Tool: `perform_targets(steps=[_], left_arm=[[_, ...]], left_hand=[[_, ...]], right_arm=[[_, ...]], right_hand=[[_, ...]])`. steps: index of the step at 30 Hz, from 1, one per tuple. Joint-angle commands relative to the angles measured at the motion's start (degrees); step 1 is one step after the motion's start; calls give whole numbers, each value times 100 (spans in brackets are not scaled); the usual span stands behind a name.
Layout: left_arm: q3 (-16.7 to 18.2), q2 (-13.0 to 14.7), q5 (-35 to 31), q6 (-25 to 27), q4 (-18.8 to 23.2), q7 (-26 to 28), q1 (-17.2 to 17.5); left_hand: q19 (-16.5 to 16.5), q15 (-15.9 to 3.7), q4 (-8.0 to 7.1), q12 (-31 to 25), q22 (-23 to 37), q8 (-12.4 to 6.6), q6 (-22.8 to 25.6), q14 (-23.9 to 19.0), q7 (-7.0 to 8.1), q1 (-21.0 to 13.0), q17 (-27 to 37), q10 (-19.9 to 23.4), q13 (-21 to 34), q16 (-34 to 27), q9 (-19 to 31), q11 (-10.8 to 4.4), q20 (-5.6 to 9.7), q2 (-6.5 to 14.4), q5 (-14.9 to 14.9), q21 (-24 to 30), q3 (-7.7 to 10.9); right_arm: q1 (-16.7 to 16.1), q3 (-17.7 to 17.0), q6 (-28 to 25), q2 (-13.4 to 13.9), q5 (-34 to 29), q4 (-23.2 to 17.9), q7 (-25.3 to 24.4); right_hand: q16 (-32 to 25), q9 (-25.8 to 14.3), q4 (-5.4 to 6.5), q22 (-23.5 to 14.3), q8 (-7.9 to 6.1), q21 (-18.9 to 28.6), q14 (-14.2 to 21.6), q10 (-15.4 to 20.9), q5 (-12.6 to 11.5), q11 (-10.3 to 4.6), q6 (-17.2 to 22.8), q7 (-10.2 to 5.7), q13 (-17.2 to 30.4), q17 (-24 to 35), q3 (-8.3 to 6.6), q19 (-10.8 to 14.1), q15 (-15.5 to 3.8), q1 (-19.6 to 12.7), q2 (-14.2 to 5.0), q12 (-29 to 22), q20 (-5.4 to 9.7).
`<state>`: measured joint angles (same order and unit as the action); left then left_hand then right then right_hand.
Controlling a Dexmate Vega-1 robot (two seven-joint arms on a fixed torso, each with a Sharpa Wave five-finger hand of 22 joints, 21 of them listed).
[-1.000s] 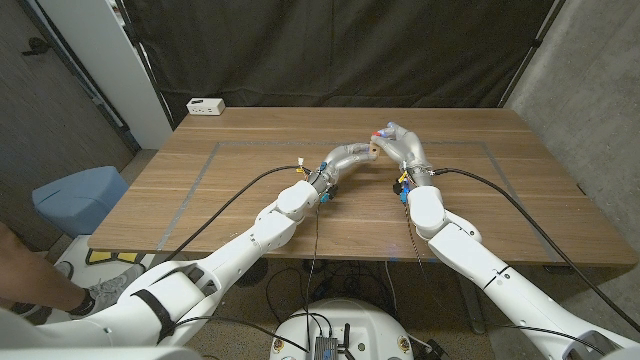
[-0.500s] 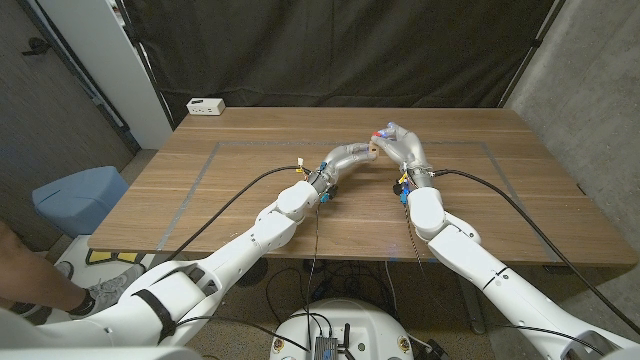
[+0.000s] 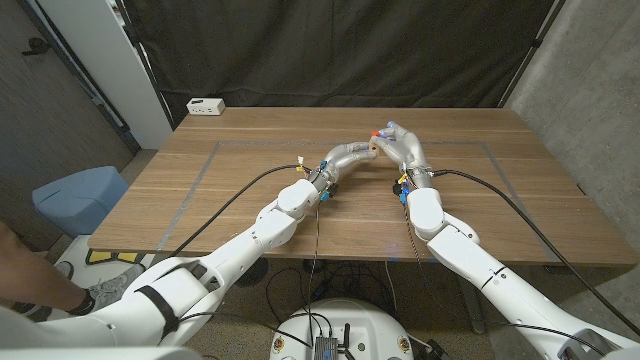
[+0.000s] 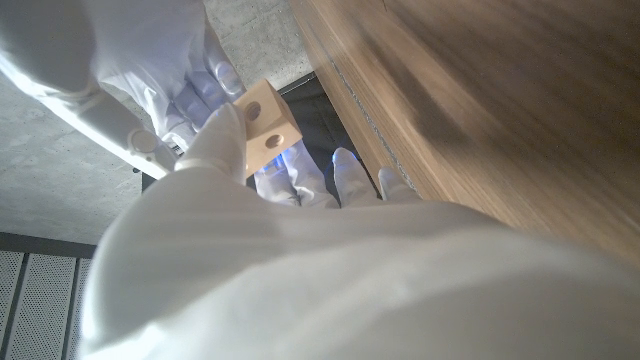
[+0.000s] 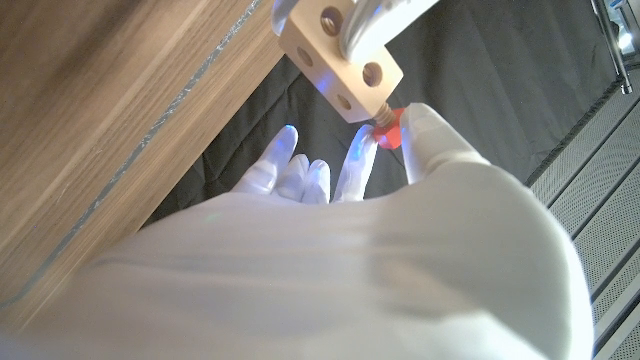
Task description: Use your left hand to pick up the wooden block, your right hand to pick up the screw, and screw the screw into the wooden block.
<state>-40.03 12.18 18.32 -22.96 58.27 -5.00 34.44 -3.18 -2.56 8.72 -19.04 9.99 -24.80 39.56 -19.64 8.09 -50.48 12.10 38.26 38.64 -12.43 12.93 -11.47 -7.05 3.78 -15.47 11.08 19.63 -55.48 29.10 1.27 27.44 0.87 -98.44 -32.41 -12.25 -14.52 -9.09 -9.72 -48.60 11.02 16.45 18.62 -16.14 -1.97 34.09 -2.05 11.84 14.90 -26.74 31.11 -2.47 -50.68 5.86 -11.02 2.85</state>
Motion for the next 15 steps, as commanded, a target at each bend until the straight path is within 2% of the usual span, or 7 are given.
perform_targets(steps=[1,15], left_arm=[[1,-32,22,-27,-96,-49,-48],[3,20,8,31,61,6,30]], left_hand=[[-4,-340,-7,6,19,-27,294,-56,-32,13,28,40,8,-1,30,-6,-23,58,-24,20,31],[-2,-333,-4,8,19,-20,289,-62,-45,10,29,48,4,0,29,-2,-20,59,-24,19,33]], right_arm=[[36,14,49,-17,-21,71,44],[-24,-29,-27,1,53,-16,66]], right_hand=[[6,-31,1,-18,-39,2,-20,-15,-56,-49,41,-34,32,12,-32,-17,-321,16,-22,-5,257],[16,-4,15,-19,37,1,-75,-114,-54,25,-165,-46,33,10,-18,-46,-296,77,12,11,245]])
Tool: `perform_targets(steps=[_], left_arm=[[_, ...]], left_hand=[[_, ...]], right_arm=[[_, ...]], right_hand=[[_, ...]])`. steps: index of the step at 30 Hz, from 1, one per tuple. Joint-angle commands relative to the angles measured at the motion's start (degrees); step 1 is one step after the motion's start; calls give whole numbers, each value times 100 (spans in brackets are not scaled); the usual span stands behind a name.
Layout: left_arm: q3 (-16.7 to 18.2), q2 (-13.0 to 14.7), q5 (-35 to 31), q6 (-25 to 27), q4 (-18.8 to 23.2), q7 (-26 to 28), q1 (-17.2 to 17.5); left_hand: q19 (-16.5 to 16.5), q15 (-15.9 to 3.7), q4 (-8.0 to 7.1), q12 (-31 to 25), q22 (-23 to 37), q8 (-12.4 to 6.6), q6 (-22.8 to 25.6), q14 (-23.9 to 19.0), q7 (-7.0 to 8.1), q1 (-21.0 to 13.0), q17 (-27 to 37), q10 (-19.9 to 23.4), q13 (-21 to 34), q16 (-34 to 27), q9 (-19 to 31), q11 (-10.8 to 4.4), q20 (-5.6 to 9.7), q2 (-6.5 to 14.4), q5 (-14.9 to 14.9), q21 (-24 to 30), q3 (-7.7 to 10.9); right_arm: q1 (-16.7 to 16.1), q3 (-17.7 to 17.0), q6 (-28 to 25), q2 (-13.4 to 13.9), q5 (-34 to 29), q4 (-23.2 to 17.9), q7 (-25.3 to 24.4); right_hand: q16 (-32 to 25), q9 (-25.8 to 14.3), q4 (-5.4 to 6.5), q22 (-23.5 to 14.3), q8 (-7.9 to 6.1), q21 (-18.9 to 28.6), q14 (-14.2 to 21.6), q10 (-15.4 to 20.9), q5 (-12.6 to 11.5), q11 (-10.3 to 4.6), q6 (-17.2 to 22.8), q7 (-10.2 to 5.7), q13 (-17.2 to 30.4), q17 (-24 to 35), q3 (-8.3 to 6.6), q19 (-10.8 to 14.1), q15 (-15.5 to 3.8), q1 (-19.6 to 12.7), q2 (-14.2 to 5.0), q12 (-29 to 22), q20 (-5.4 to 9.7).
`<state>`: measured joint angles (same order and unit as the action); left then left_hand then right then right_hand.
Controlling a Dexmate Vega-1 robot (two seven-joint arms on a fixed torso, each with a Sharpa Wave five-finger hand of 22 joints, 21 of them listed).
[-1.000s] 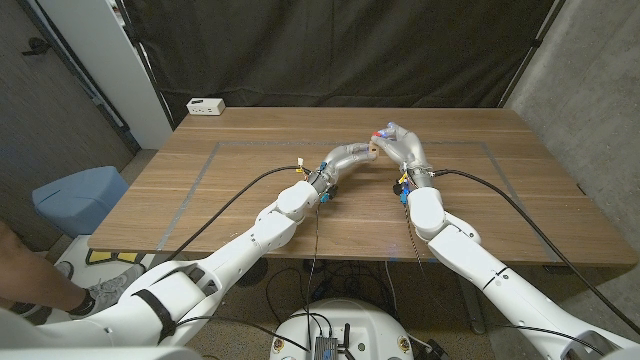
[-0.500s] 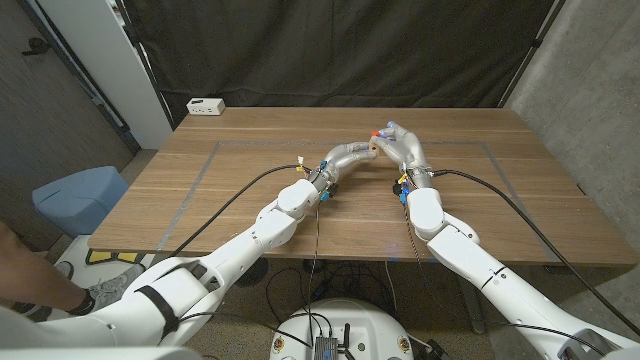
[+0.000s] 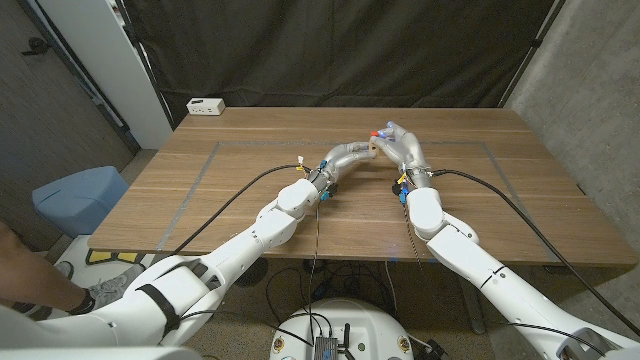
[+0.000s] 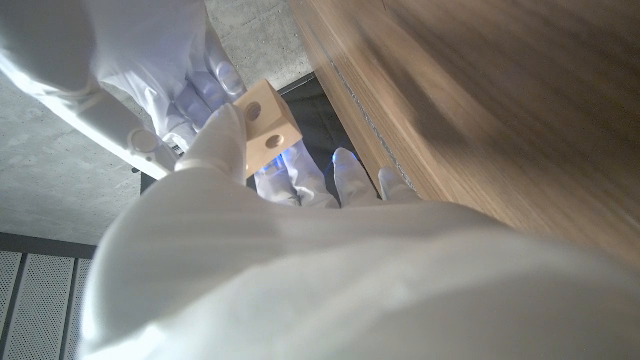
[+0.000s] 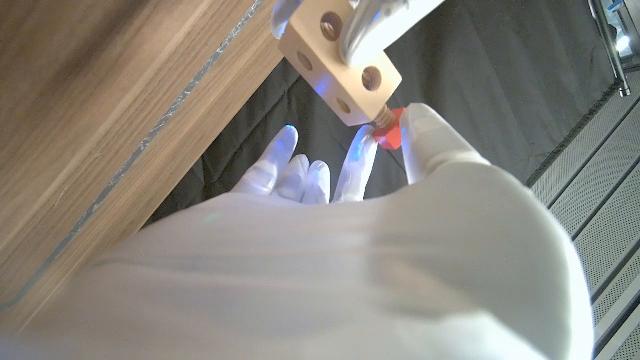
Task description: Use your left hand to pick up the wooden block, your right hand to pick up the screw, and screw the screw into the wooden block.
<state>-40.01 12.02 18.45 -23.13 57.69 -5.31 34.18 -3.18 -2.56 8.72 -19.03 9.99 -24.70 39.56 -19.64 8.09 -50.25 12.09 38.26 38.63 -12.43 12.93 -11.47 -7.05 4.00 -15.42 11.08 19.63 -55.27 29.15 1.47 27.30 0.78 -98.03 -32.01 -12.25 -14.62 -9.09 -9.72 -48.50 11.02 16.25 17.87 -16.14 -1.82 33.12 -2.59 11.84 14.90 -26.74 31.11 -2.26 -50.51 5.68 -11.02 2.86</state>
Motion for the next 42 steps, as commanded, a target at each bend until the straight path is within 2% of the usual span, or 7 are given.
perform_targets(steps=[1,23,34,42], left_arm=[[1,40,-6,52,131,43,63],[0,120,-22,139,402,132,202],[-18,185,-102,167,529,186,227],[-36,168,-130,131,429,139,153]], left_hand=[[-4,-328,-9,10,19,-32,294,-65,-39,-7,31,43,4,-2,30,-8,-19,40,-28,20,32],[-4,-347,-5,9,19,-22,281,-75,-42,-8,31,44,9,1,33,-18,-19,44,-28,20,41],[-2,-332,-8,15,19,-15,276,-77,-37,-5,33,29,12,1,32,-7,-27,51,-29,19,45],[-2,-335,-7,10,19,-12,273,-77,-33,-1,32,40,14,3,31,-5,-25,47,-28,19,46]], right_arm=[[-41,-22,-8,46,42,-48,55],[-183,-85,-14,119,91,-207,77],[-240,-125,25,236,106,-316,188],[-257,-160,-112,311,134,-459,278]], right_hand=[[15,8,14,-19,30,0,-54,-41,-54,11,-76,9,33,10,-20,-50,-316,60,28,12,243],[35,103,20,-22,176,-11,-156,-216,-44,40,-358,-5,36,0,-14,-140,-251,139,76,31,196],[57,202,80,-25,371,-27,-319,-419,-1,72,-689,68,40,-3,67,-291,-203,369,147,41,147],[63,249,119,-27,470,-35,-404,-539,62,68,-812,76,40,-10,142,-385,-166,543,203,47,124]])
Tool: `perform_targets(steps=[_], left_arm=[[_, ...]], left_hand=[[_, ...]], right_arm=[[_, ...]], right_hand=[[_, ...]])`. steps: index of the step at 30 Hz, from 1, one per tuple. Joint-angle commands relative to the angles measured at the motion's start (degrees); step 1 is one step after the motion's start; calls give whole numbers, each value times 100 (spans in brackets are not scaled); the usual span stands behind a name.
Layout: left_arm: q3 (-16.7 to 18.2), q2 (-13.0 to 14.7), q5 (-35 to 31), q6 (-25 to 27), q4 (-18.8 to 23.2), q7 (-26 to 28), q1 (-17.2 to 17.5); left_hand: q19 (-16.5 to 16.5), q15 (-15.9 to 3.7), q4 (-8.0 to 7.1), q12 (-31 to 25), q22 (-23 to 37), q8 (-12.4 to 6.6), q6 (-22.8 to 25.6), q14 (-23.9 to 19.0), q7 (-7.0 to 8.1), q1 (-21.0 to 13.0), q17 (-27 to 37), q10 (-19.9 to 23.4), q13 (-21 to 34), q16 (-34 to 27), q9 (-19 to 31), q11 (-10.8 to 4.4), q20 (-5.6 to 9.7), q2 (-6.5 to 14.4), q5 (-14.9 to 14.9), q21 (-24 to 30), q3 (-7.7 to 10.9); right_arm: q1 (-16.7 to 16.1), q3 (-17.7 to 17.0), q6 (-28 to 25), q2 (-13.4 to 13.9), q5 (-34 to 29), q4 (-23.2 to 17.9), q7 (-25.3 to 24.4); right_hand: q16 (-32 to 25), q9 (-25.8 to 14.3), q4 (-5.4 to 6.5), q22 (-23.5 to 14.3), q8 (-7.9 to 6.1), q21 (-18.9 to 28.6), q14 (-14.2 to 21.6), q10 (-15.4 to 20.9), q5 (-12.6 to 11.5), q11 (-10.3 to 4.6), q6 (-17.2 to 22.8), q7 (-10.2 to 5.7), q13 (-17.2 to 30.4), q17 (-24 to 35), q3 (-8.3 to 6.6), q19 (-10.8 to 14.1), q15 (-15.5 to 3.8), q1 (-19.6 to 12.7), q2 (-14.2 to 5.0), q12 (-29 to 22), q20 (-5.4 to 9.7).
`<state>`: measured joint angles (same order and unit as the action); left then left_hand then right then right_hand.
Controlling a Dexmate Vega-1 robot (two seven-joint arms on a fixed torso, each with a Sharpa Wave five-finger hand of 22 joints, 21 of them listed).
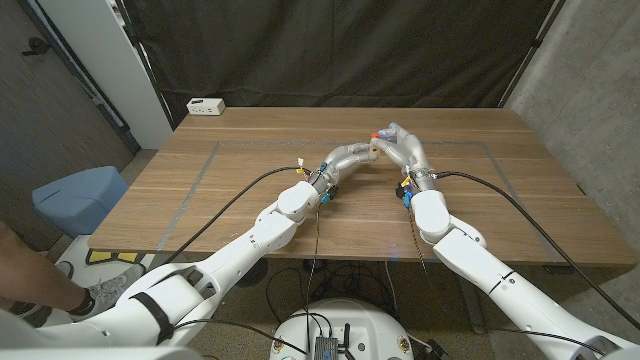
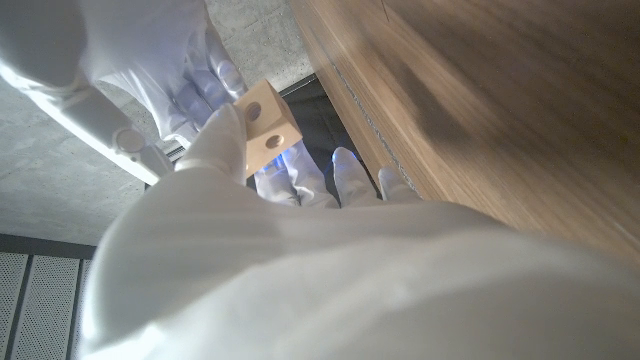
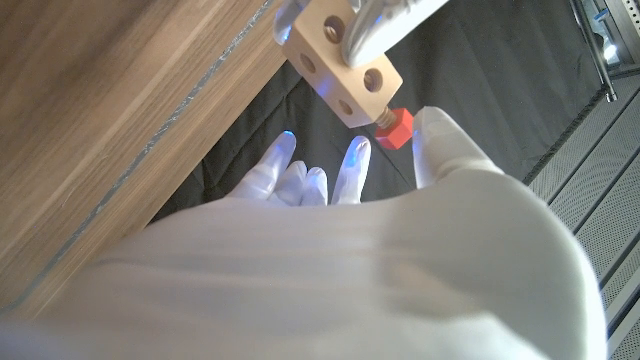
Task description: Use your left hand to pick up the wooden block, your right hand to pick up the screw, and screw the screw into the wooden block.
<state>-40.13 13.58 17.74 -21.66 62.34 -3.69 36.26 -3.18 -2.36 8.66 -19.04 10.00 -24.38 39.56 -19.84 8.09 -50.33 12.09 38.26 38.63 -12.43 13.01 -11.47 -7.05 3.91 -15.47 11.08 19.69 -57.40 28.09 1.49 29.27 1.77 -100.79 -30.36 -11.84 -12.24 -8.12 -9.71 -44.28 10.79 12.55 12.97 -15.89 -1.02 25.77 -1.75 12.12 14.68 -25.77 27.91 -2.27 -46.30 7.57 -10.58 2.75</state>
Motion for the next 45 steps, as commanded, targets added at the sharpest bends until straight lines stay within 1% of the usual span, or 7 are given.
perform_targets(steps=[1,9,16,22,34,37,45], left_arm=[[-24,3,-53,-25,-61,-38,-68],[-53,-40,-89,-87,-245,-117,-195],[-86,-32,-167,-89,-302,-126,-266],[-90,-53,-180,-131,-356,-134,-299],[-72,-108,-161,-217,-476,-122,-318],[-71,-125,-155,-251,-525,-140,-336],[-71,-141,-164,-266,-564,-125,-345]], left_hand=[[-2,-356,1,9,19,-45,276,-59,-34,6,32,44,14,3,23,-7,-24,51,-23,20,39],[1,-345,-3,18,19,-37,261,-47,-39,5,37,26,13,4,26,-1,-40,69,-22,19,44],[-1,-347,5,15,19,-40,276,-54,-40,5,33,36,15,4,26,-19,-39,50,-20,19,39],[1,-351,4,16,19,-38,270,-47,-33,6,35,37,14,5,29,-5,-42,50,-19,19,35],[0,-349,7,20,19,-44,295,-61,-38,5,35,34,13,-1,28,-8,-46,43,-18,20,31],[-1,-355,10,24,19,-40,288,-55,-37,-1,36,25,14,1,28,2,-48,43,-18,20,30],[-4,-353,7,17,19,-40,293,-58,-36,0,38,46,12,-2,28,0,-39,45,-16,21,26]], right_arm=[[-36,-58,-131,146,28,-212,145],[-11,-132,-458,324,97,-468,328],[36,-188,-817,524,123,-702,490],[88,-227,-969,684,143,-788,618],[249,-317,-1619,1203,197,-1271,1092],[316,-315,-1824,1340,196,-1400,1229],[519,-304,-2290,1661,230,-1709,1581]], right_hand=[[26,18,35,-28,70,-13,-60,-55,53,-11,-110,-5,12,12,63,-82,-158,160,18,-3,132],[30,61,91,-29,214,-17,-162,-142,179,42,-294,60,13,0,177,-189,-107,395,60,-15,88],[31,82,94,-29,323,-13,-221,-217,239,56,-450,100,13,-14,209,-239,-88,455,30,-16,74],[34,95,96,-29,402,-12,-260,-245,278,81,-556,106,13,-26,240,-273,-63,505,35,-26,63],[37,116,111,-29,548,1,-330,-280,347,131,-734,162,13,-44,288,-302,-18,595,10,-48,5],[33,121,101,-28,585,7,-332,-282,357,161,-771,209,12,-52,282,-298,-5,582,-12,-57,6],[35,130,59,-27,646,14,-360,-317,353,182,-804,242,11,-72,243,-298,15,505,-79,-63,5]])
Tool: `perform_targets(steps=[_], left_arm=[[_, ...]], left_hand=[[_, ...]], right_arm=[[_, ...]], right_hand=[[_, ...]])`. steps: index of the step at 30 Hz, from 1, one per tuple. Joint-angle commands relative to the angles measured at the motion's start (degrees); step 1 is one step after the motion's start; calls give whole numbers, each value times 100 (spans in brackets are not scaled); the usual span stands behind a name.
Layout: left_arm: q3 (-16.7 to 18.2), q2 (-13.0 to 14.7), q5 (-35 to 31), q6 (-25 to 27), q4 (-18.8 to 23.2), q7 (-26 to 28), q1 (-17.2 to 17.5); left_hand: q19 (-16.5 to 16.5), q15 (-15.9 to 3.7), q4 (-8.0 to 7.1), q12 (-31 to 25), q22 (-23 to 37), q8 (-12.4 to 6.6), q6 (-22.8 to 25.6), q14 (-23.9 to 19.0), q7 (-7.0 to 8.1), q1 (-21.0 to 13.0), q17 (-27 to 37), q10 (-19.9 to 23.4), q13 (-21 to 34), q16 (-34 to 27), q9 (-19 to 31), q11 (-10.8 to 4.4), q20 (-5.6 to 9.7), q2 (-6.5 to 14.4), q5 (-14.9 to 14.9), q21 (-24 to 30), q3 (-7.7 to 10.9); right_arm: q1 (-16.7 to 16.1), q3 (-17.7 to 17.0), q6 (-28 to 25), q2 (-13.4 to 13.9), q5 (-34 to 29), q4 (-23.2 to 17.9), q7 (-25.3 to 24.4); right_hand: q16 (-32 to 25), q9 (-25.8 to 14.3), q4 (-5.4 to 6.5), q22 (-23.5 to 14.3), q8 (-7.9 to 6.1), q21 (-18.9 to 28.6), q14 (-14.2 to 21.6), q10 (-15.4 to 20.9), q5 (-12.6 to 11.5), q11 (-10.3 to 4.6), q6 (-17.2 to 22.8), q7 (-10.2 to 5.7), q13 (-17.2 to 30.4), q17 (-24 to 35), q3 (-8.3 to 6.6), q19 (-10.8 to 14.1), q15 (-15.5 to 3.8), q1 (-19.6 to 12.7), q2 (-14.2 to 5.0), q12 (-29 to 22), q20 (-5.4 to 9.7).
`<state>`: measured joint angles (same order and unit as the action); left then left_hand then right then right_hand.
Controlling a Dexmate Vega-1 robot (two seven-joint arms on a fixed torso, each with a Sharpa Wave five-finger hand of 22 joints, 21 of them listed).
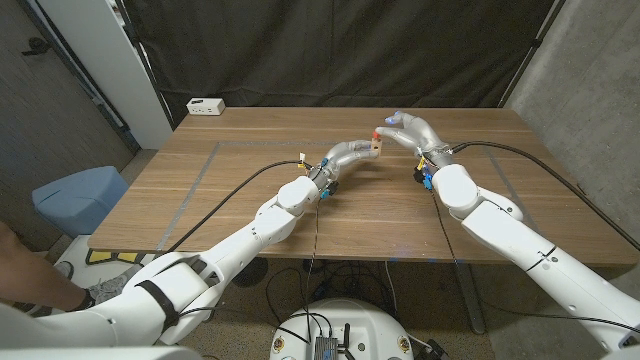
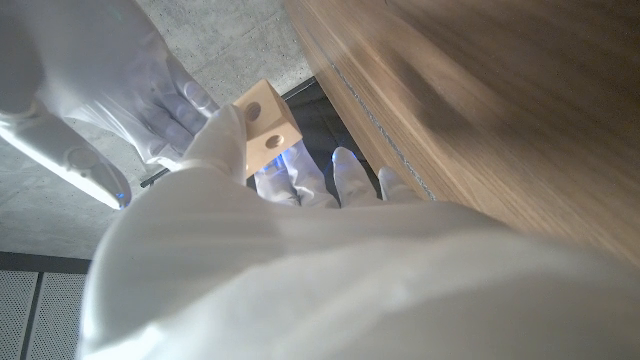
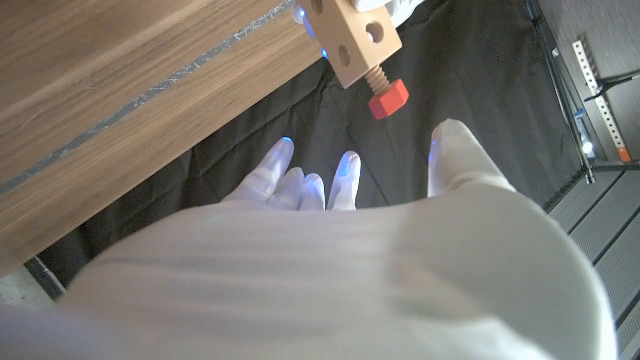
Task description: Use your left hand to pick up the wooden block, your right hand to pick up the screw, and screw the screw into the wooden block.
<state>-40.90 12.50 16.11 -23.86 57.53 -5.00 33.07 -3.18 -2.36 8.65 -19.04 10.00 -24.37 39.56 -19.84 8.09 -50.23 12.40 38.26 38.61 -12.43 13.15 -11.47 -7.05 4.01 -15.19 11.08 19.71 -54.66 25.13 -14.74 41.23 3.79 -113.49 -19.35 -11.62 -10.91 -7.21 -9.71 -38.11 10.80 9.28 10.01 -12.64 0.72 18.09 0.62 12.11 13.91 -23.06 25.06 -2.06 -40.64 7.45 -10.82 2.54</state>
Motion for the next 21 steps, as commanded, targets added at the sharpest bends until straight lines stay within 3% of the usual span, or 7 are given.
perform_targets(steps=[1,9,21], left_arm=[[6,-33,-2,-46,-83,8,-26],[14,-20,-31,-46,-29,83,6],[-11,9,-87,-20,68,134,49]], left_hand=[[-5,-355,12,14,19,-38,287,-57,-40,-13,6,53,15,-1,14,-3,-28,33,-43,21,25],[-5,-345,4,18,19,-32,278,-52,-44,-6,8,43,16,2,14,-4,-38,42,-45,21,28],[-6,-345,7,16,19,-33,279,-59,-41,-6,6,46,19,4,19,-3,-31,37,-47,21,34]], right_arm=[[249,-4,-681,471,33,-444,482],[552,89,-1303,778,-48,-812,825],[1032,271,-2186,1172,-71,-1298,1394]], right_hand=[[13,-2,-36,-27,32,11,-35,-21,27,9,-32,5,12,3,-32,-18,-3,-68,-72,-40,27],[10,9,-139,-24,108,1,-33,-41,-7,70,-33,43,9,-38,-98,-70,49,-230,-102,-58,-1],[5,15,-186,-24,173,0,-22,-43,3,83,-34,96,6,-72,-99,-105,105,-287,-62,-75,-69]])
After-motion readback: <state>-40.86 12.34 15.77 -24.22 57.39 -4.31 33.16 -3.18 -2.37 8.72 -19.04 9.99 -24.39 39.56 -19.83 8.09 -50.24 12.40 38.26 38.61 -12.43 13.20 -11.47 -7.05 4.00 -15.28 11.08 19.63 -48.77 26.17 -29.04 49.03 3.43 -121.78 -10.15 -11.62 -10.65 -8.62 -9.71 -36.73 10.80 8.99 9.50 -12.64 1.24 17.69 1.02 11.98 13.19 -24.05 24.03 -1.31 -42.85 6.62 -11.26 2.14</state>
